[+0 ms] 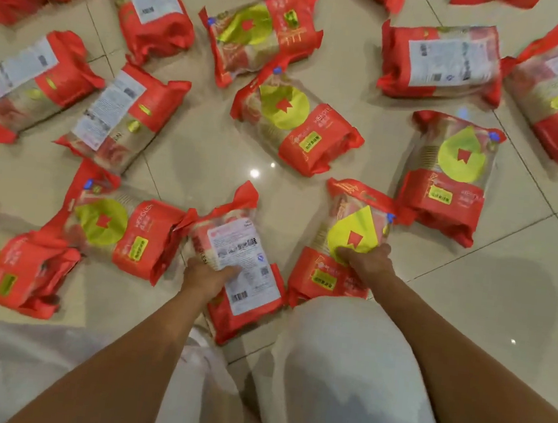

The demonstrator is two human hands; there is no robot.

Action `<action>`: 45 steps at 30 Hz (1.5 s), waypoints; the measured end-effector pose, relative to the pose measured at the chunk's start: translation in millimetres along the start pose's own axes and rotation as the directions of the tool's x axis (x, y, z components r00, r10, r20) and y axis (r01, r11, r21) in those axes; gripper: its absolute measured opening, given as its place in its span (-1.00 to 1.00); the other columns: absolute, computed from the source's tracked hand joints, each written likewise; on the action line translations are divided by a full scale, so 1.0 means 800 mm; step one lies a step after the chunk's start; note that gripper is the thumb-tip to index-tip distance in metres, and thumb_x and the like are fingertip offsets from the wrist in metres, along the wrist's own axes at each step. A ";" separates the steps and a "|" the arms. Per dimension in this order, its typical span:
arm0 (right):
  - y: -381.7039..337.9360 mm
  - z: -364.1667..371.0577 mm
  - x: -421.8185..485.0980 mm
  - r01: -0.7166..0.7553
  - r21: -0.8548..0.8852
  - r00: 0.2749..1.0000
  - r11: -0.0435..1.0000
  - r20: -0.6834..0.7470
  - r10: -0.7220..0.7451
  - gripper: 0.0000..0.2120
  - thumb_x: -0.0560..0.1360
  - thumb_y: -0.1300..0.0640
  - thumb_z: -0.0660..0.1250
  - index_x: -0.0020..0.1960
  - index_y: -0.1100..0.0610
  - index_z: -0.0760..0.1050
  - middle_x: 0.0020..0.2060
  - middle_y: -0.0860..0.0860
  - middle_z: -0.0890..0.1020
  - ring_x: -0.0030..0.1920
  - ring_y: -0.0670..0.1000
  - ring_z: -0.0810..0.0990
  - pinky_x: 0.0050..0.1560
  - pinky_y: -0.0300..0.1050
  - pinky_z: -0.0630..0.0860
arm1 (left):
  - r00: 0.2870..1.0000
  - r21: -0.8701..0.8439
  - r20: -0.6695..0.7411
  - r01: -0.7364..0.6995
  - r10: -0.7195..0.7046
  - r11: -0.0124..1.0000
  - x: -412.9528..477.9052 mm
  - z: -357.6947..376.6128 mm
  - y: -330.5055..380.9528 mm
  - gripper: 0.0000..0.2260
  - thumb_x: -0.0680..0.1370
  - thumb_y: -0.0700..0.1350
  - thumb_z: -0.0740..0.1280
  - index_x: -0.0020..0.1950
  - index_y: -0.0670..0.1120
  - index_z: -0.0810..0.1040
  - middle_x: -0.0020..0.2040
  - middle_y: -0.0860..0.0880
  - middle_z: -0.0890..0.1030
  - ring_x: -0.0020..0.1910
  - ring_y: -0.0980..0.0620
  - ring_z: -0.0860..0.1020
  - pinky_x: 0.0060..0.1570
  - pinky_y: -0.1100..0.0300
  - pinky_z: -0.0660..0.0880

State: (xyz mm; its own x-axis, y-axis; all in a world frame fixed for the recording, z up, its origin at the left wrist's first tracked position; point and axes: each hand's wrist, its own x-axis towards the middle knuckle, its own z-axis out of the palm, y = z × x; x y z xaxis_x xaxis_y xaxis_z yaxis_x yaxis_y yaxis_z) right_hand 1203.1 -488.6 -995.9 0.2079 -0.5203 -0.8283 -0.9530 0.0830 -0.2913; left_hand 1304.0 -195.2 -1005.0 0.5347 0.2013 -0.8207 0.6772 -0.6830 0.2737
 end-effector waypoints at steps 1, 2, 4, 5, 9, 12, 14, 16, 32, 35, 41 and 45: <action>0.003 0.003 0.011 0.008 0.031 1.000 0.999 0.000 -0.008 -0.03 0.38 -0.10 0.60 0.51 0.25 0.11 0.41 0.27 0.41 0.40 0.30 0.42 0.37 0.20 0.43 | 1.000 -0.044 0.002 0.008 -0.008 0.999 0.006 0.002 -0.003 -0.35 0.40 -0.09 0.65 0.36 -0.25 0.42 0.18 -0.14 0.66 0.06 -0.14 0.68 0.07 0.02 0.63; 0.007 0.004 0.020 0.014 0.054 1.000 0.998 0.000 -0.014 -0.02 0.33 -0.12 0.63 0.49 0.24 0.15 0.38 0.23 0.44 0.38 0.27 0.44 0.35 0.19 0.45 | 1.000 -0.092 0.019 0.014 -0.013 0.996 0.011 0.003 -0.005 -0.39 0.38 -0.14 0.66 0.32 -0.25 0.46 0.10 -0.12 0.68 -0.04 -0.10 0.70 -0.05 0.07 0.64; 0.016 0.006 0.035 0.051 0.100 0.999 0.994 0.004 -0.052 0.05 0.17 -0.19 0.70 0.43 0.21 0.28 0.29 0.14 0.54 0.29 0.20 0.55 0.28 0.17 0.54 | 0.998 -0.146 0.069 0.011 -0.001 0.989 0.018 0.000 -0.006 -0.50 0.35 -0.21 0.66 0.23 -0.20 0.59 0.00 -0.10 0.74 -0.17 -0.04 0.75 -0.27 0.17 0.64; 0.023 0.008 0.044 0.062 0.134 0.998 0.989 0.012 -0.064 0.11 0.03 -0.25 0.73 0.39 0.20 0.35 0.24 0.10 0.60 0.21 0.15 0.62 0.21 0.15 0.60 | 0.996 -0.150 0.090 0.007 0.007 0.989 0.017 -0.002 -0.005 -0.56 0.35 -0.23 0.65 0.18 -0.17 0.64 -0.03 -0.09 0.75 -0.21 -0.01 0.75 -0.33 0.20 0.63; 0.021 0.015 0.032 0.077 0.169 0.994 0.983 0.062 -0.089 0.00 -0.01 -0.13 0.77 0.25 0.19 0.37 0.08 0.09 0.62 0.04 0.14 0.67 0.02 0.12 0.67 | 0.993 -0.154 0.096 -0.056 0.072 0.987 0.012 -0.001 0.004 -0.51 0.24 -0.28 0.69 0.12 -0.21 0.65 -0.04 -0.13 0.76 -0.16 -0.08 0.75 -0.19 0.09 0.67; 0.001 0.010 -0.017 0.188 0.076 0.981 0.979 0.035 -0.191 -0.21 0.22 0.05 0.71 0.20 0.13 0.25 0.05 0.09 0.57 0.04 0.16 0.61 0.06 0.15 0.61 | 0.991 -0.093 0.025 -0.131 0.134 0.987 -0.011 -0.002 0.011 -0.31 0.12 -0.17 0.75 0.16 -0.18 0.54 -0.01 -0.10 0.73 -0.12 -0.06 0.74 -0.11 0.02 0.69; -0.008 -0.004 -0.053 0.258 0.045 0.966 0.965 -0.002 -0.258 -0.27 0.25 0.07 0.69 0.17 0.09 0.25 0.00 0.04 0.58 0.00 0.14 0.61 0.04 0.12 0.58 | 0.978 -0.077 -0.015 -0.210 0.209 0.975 -0.032 -0.012 0.020 -0.15 0.02 0.03 0.73 0.23 -0.08 0.49 0.03 -0.04 0.72 -0.10 -0.01 0.73 -0.08 -0.03 0.69; -0.024 -0.032 -0.096 0.304 0.091 0.952 0.948 -0.046 -0.301 -0.30 0.27 0.08 0.67 0.18 0.06 0.27 -0.01 0.00 0.58 0.00 0.11 0.60 0.01 0.06 0.55 | 0.960 -0.103 -0.038 -0.280 0.278 0.954 -0.068 -0.036 0.042 -0.14 -0.04 0.13 0.68 0.19 -0.01 0.47 0.05 -0.02 0.72 -0.09 0.00 0.73 -0.07 -0.07 0.69; -0.359 -0.434 -0.691 0.740 0.276 0.672 0.613 -0.266 -0.691 -0.29 0.25 0.11 0.68 0.21 -0.05 0.30 0.00 -0.18 0.58 -0.03 -0.17 0.58 -0.17 -0.20 0.45 | 0.669 -0.178 -0.403 -0.727 0.625 0.663 -0.710 -0.444 0.388 -0.30 0.21 -0.10 0.72 0.20 -0.03 0.41 0.07 0.07 0.63 0.01 0.10 0.64 -0.02 0.15 0.54; -0.407 -0.500 -0.798 0.820 0.278 0.570 0.500 -0.328 -0.753 -0.31 0.22 0.18 0.69 0.15 -0.06 0.33 -0.03 -0.14 0.59 -0.03 -0.11 0.61 -0.08 -0.10 0.52 | 0.609 -0.177 -0.466 -0.775 0.641 0.607 -0.828 -0.513 0.421 -0.31 0.23 -0.12 0.72 0.20 -0.05 0.40 0.06 0.06 0.62 0.04 0.01 0.65 0.05 0.04 0.57; -0.470 -0.566 -0.963 0.915 0.263 0.386 0.306 -0.348 -0.854 -0.33 0.21 0.13 0.69 0.10 -0.11 0.32 0.00 -0.07 0.61 -0.02 -0.02 0.64 0.00 0.06 0.61 | 0.483 -0.143 -0.597 -0.850 0.641 0.507 -0.982 -0.626 0.438 -0.21 0.07 0.10 0.68 0.20 0.04 0.41 0.07 0.07 0.65 0.04 0.00 0.65 0.13 -0.06 0.57; -0.485 -0.566 -1.036 0.927 0.274 0.337 0.256 -0.306 -0.890 -0.29 0.24 0.09 0.68 0.20 -0.04 0.31 0.03 -0.08 0.61 0.00 0.00 0.65 0.03 0.12 0.63 | 0.435 -0.132 -0.652 -0.871 0.621 0.472 -1.037 -0.682 0.413 -0.20 0.01 0.20 0.62 0.16 0.09 0.40 0.07 0.10 0.65 0.03 0.01 0.66 0.13 -0.18 0.59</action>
State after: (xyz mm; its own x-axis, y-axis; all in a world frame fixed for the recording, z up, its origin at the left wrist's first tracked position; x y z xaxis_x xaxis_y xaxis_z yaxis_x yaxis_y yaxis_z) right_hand 1300.7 -474.5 20.6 0.8511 -0.5094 0.1270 0.0088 -0.2280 -0.9736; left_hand 1359.9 -204.5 40.1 0.9828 0.1209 0.1396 -0.0795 -0.4055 0.9106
